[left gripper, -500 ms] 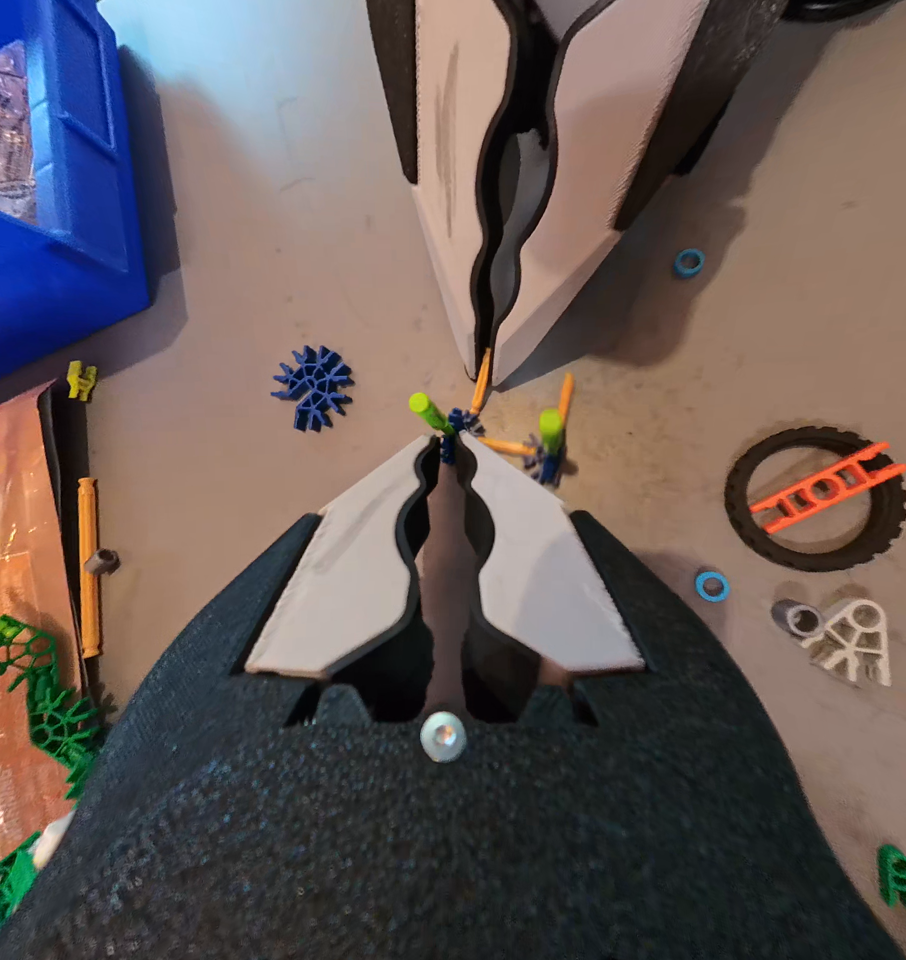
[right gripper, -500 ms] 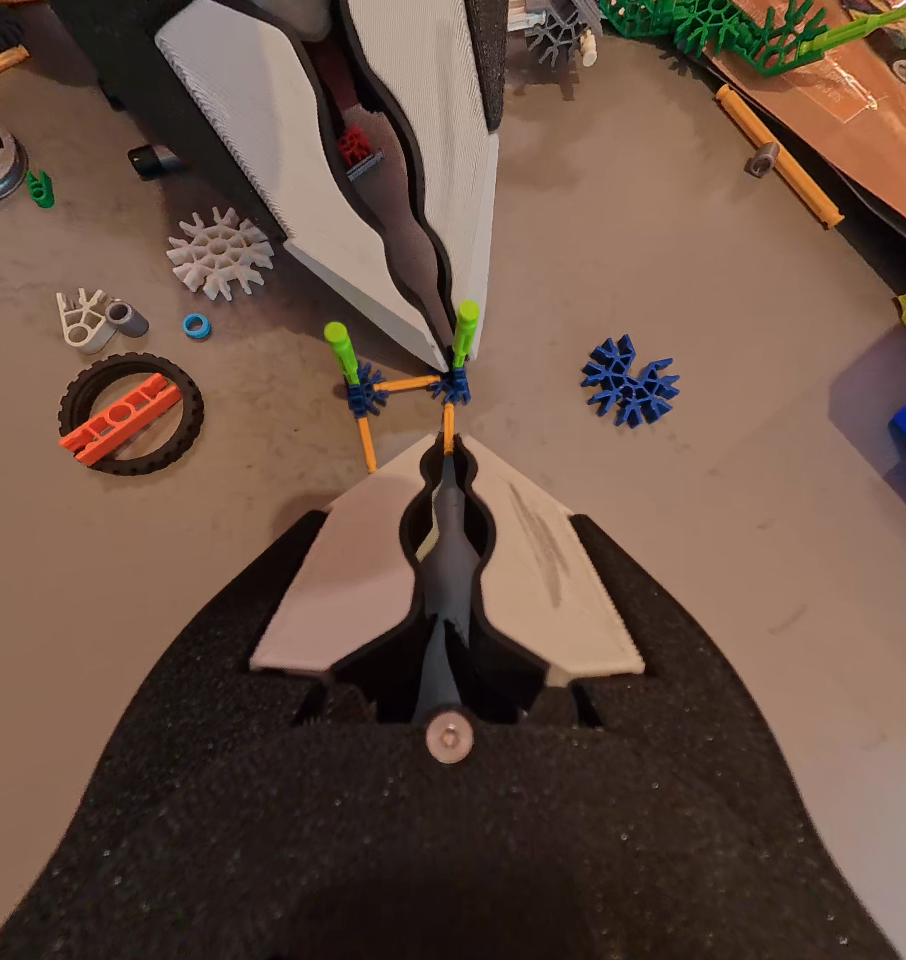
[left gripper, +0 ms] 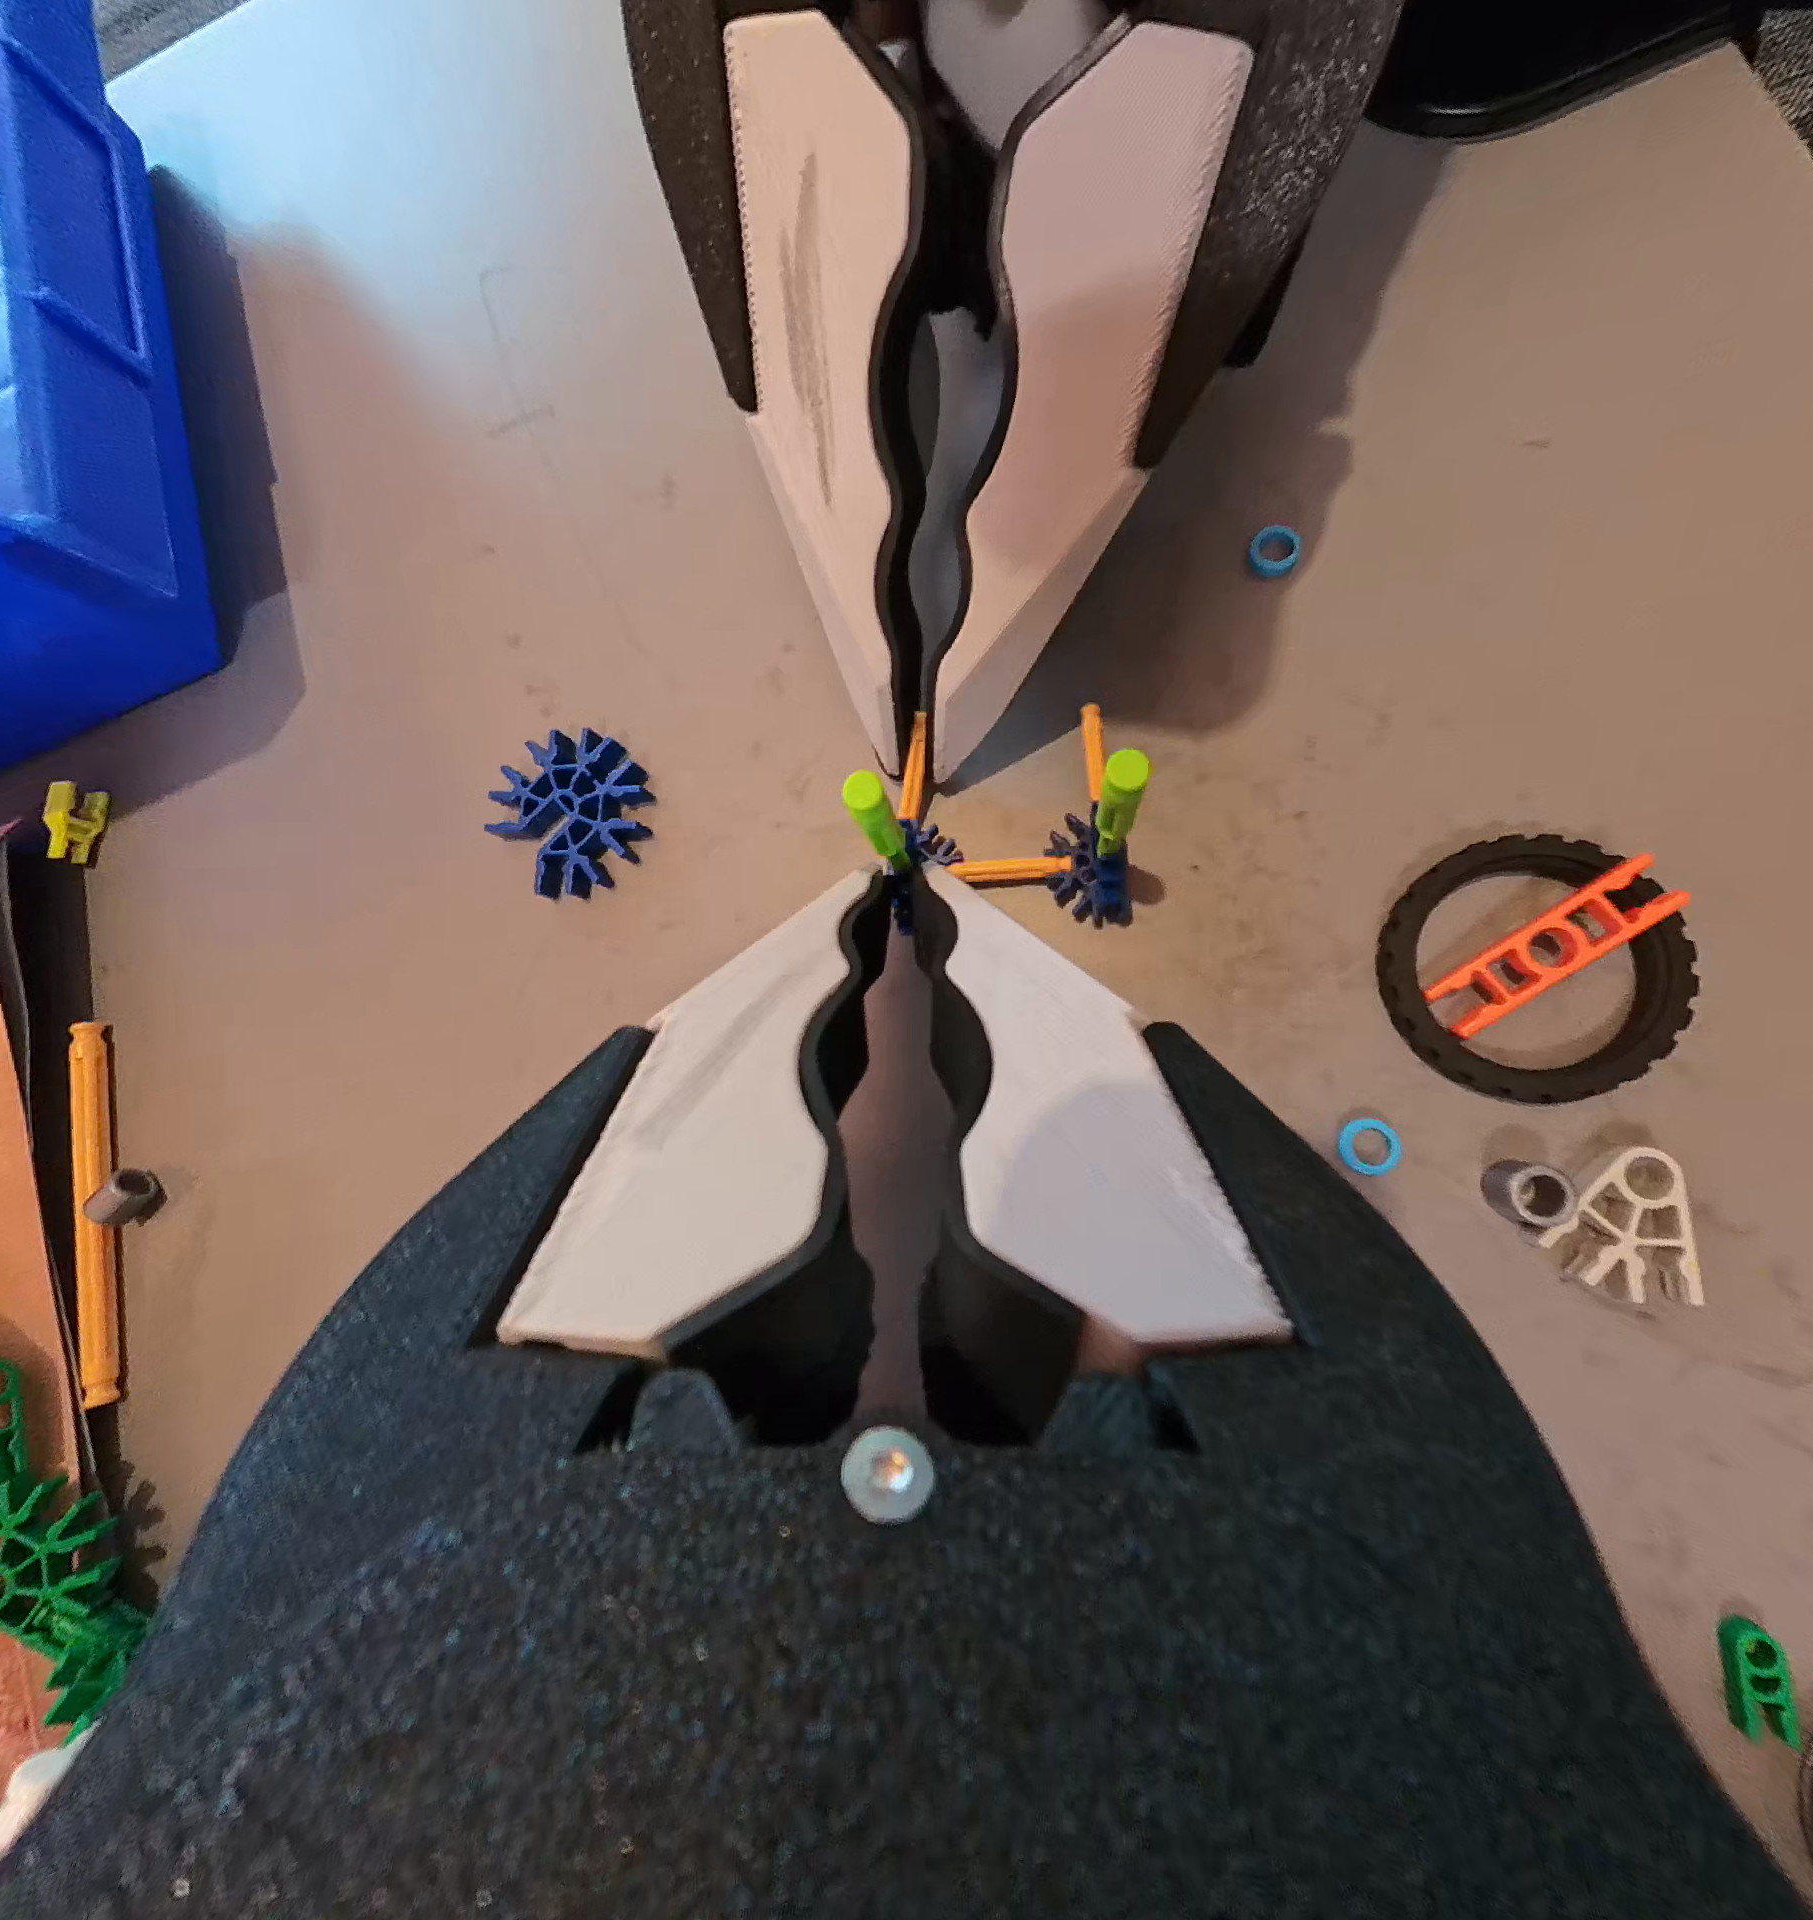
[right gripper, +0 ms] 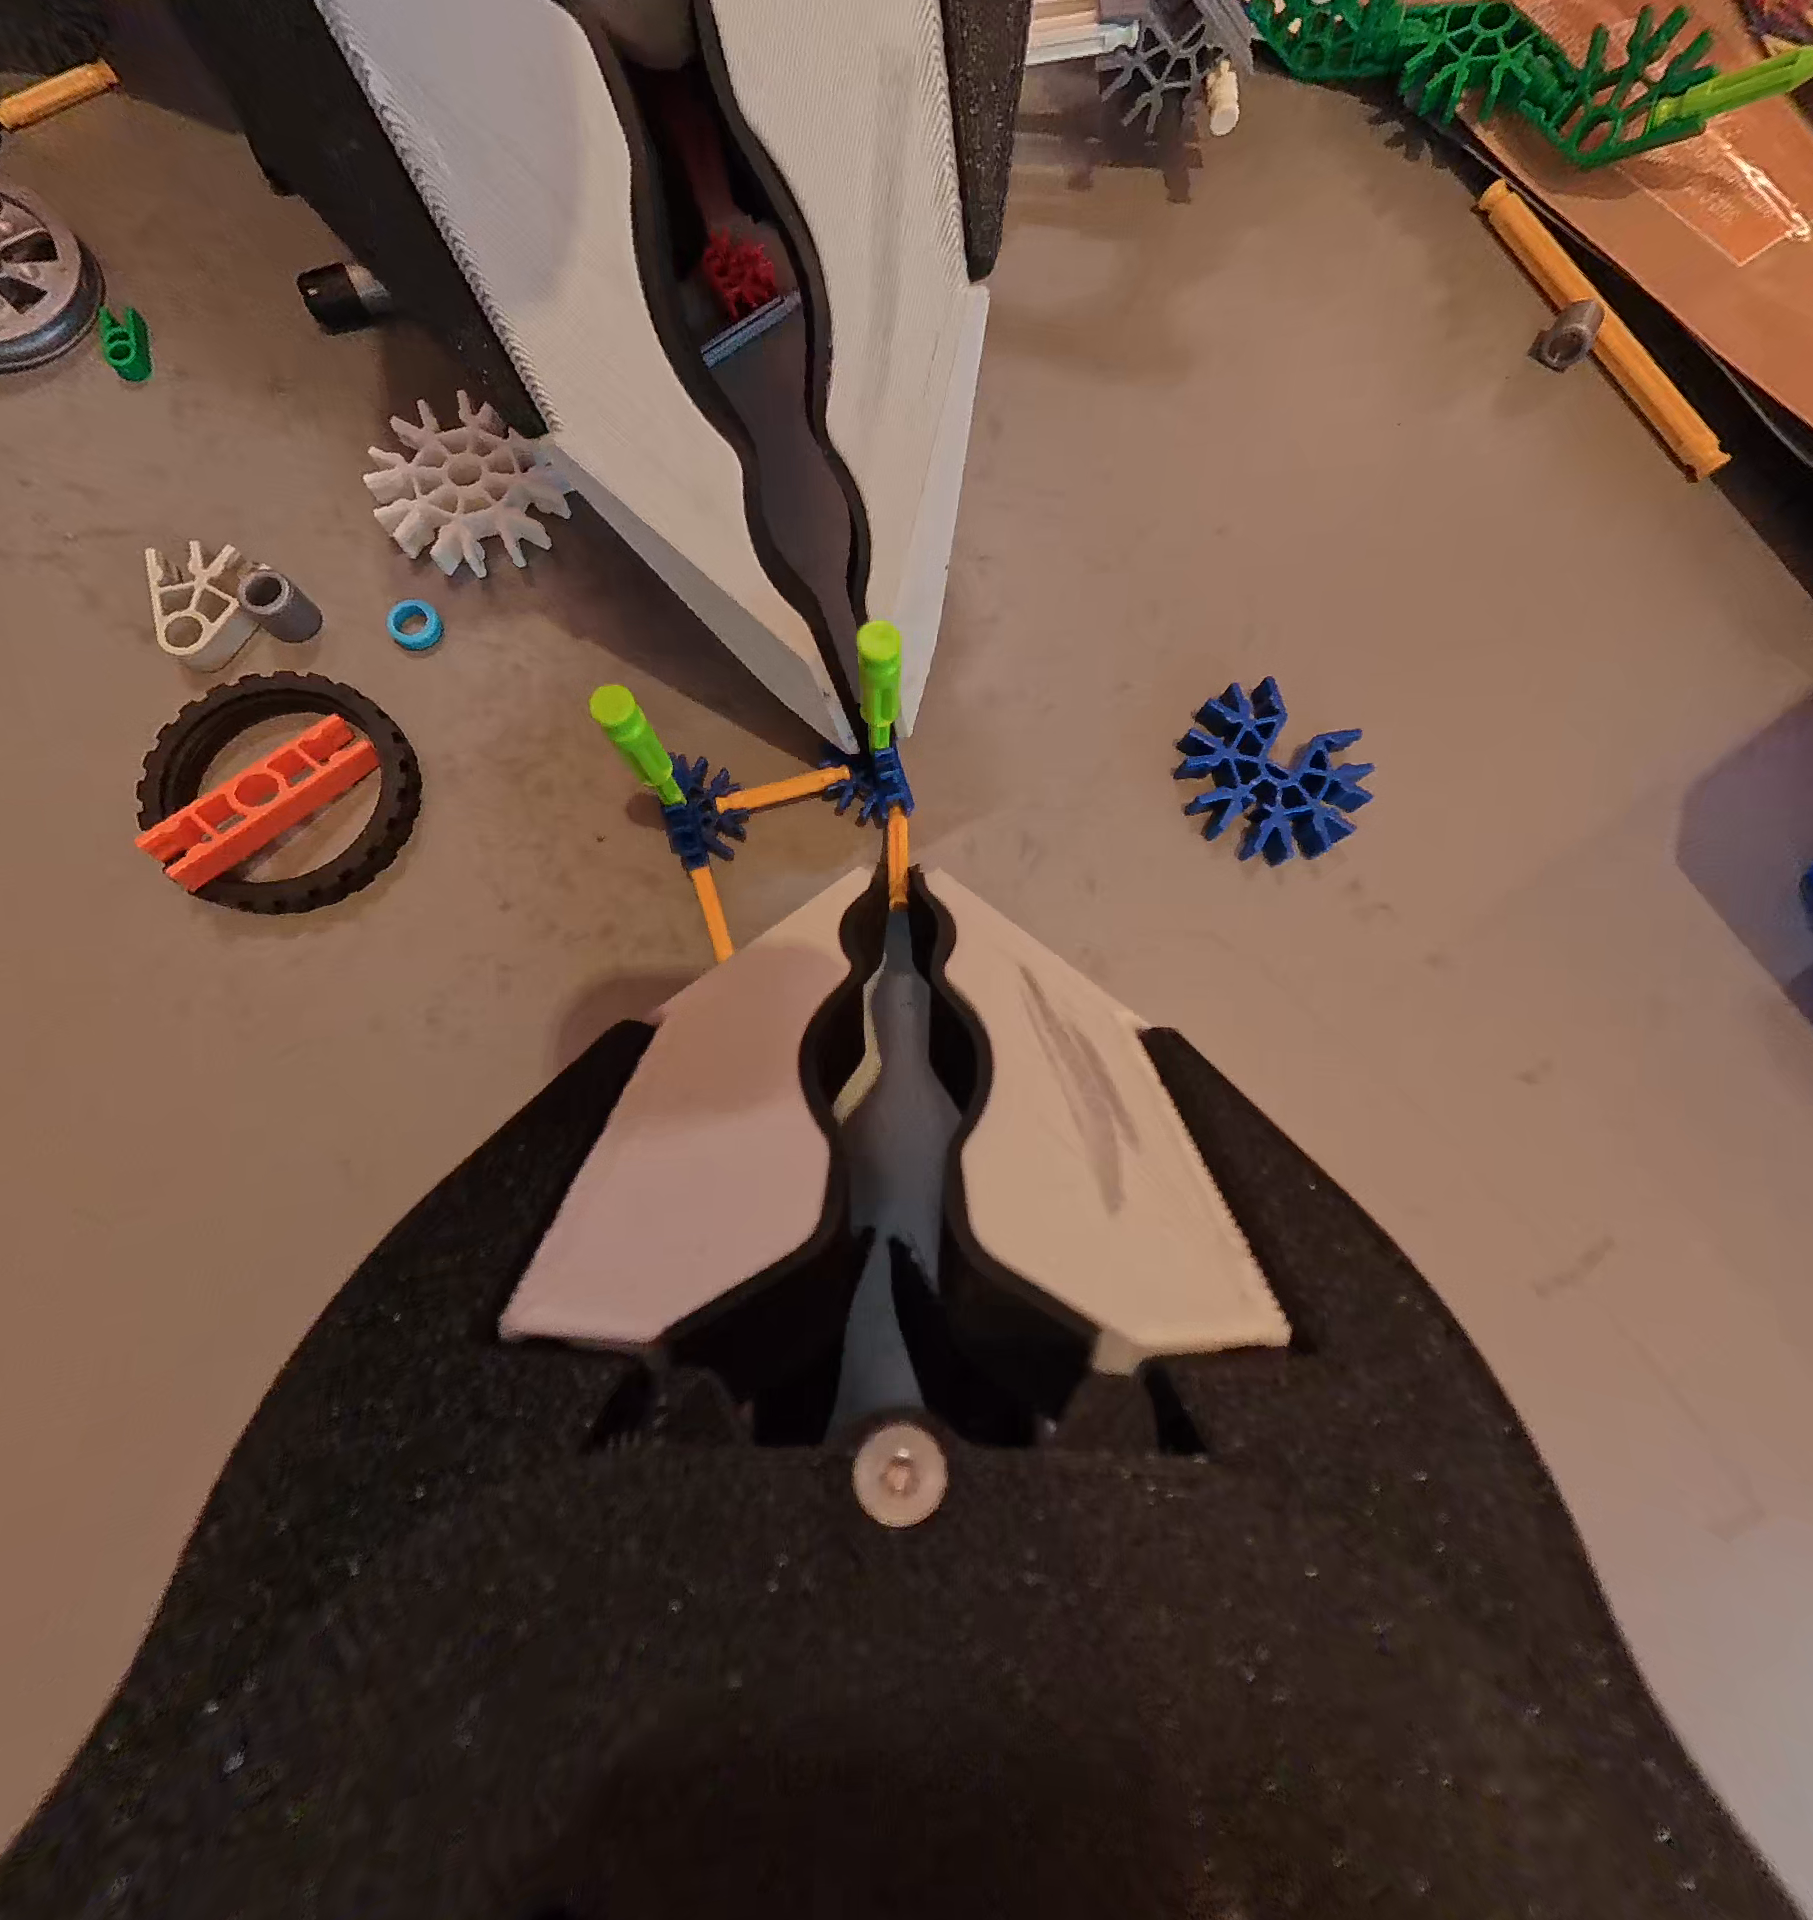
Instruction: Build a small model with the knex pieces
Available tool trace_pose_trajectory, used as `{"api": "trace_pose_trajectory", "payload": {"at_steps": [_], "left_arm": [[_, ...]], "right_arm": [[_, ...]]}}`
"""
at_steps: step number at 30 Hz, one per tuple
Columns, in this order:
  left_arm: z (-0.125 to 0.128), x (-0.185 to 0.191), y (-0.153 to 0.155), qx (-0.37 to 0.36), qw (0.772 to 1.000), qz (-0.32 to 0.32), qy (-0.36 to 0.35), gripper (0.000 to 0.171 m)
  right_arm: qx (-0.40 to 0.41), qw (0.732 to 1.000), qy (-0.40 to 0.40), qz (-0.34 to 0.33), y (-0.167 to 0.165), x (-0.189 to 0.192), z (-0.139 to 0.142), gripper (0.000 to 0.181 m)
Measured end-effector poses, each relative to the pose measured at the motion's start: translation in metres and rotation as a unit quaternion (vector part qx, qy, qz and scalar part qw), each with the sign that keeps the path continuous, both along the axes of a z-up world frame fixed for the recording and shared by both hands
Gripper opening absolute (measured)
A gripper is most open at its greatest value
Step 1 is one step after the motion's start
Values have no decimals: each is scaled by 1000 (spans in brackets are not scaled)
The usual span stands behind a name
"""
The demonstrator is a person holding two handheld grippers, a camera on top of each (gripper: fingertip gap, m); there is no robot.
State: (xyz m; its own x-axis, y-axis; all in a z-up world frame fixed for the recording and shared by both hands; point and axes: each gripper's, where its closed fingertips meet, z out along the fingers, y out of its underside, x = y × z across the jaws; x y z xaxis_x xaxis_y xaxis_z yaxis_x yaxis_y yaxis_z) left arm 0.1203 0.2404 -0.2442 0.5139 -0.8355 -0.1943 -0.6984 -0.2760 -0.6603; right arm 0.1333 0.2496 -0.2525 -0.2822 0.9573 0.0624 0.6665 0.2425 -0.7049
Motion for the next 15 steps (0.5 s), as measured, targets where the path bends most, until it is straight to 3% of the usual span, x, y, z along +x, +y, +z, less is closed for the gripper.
{"api": "trace_pose_trajectory", "payload": {"at_steps": [15], "left_arm": [[0, 3, 3, -11, 999, -31, 12, 1]], "right_arm": [[8, 1000, -6, 18, 0, 2, 0, 3]]}}
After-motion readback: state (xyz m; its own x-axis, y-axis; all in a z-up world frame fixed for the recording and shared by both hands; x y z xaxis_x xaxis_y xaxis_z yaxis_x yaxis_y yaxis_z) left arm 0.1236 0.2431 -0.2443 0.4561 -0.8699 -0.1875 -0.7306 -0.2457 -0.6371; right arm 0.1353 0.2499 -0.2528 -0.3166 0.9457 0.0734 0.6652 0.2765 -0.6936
